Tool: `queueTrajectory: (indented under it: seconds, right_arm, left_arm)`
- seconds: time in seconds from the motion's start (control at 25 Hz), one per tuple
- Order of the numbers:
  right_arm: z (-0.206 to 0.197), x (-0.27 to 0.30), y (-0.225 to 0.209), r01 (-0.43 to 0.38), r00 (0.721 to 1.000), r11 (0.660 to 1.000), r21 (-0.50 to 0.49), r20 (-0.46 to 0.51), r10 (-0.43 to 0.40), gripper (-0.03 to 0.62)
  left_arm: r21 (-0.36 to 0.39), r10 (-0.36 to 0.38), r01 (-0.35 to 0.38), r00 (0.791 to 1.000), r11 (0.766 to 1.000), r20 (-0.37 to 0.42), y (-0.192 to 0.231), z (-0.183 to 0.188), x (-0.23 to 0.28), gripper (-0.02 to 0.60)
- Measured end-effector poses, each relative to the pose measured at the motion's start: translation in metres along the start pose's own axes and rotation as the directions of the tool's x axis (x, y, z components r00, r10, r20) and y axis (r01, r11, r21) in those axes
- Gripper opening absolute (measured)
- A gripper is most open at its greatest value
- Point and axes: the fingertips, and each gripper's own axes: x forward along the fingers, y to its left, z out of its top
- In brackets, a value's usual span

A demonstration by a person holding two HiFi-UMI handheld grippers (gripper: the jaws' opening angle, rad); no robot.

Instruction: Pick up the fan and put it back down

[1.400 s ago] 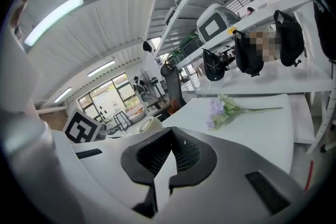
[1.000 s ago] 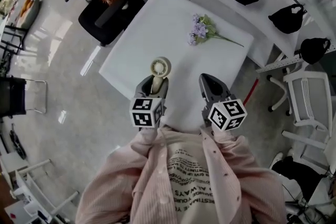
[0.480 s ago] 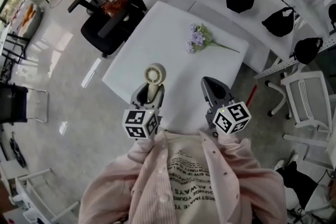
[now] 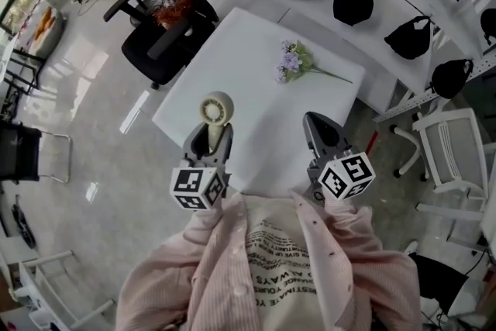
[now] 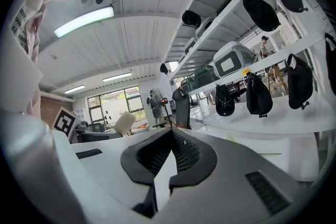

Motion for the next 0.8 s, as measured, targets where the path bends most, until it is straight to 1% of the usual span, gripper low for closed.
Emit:
queueTrajectory:
  seconds: [0.16, 0.44, 0.64, 0.8]
  right_arm:
    - [0.004, -0.002, -0.001, 0.01, 1.0, 1.0, -0.003, 0.013, -0.01, -0.002]
    - [0.005, -0.005, -0.005, 0.02, 1.0, 1.0, 0.001, 0.019, -0.02, -0.002]
    - [0.002, -0.006, -0.009, 0.029, 0.999, 1.0, 0.01, 0.016, -0.029, -0.002]
    - [-0.002, -0.007, -0.012, 0.033, 0.999, 0.999, 0.02, 0.009, -0.034, -0.002]
  left_arm:
    - [0.004, 0.016, -0.016, 0.999, 1.0, 0.031, 0.004, 0.01, -0.007, 0.184]
    - [-0.005, 0.034, -0.034, 0.998, 0.999, 0.058, 0.007, 0.017, -0.013, 0.184]
    - [-0.001, 0.029, -0.029, 0.998, 1.0, 0.051, 0.003, 0.014, -0.009, 0.185]
    - [0.005, 0.028, -0.028, 0.999, 1.0, 0.025, 0.001, 0.009, -0.001, 0.184]
